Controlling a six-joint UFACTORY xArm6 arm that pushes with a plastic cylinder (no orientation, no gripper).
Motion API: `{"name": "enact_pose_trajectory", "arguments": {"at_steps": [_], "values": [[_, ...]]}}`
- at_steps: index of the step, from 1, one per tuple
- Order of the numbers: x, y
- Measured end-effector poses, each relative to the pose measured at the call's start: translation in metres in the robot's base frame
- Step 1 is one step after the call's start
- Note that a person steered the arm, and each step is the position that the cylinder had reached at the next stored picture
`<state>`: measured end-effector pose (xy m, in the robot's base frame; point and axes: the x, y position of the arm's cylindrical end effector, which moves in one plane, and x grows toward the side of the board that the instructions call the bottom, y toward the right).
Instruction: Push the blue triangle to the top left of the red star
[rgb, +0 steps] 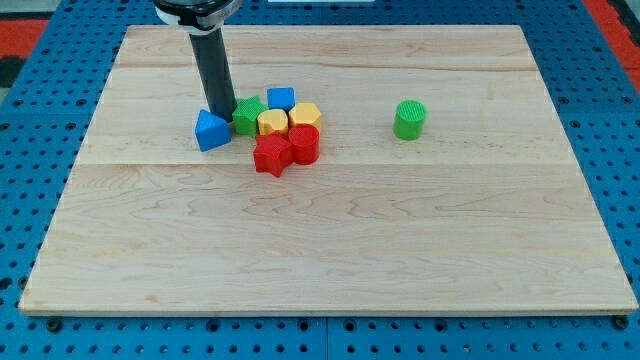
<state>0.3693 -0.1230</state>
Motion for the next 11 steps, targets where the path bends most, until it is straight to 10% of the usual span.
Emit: {"name": "enact_pose_trajectory", "arguments": {"at_steps": [6, 11], "values": [[0.014, -0.075], [0.018, -0.022]]}}
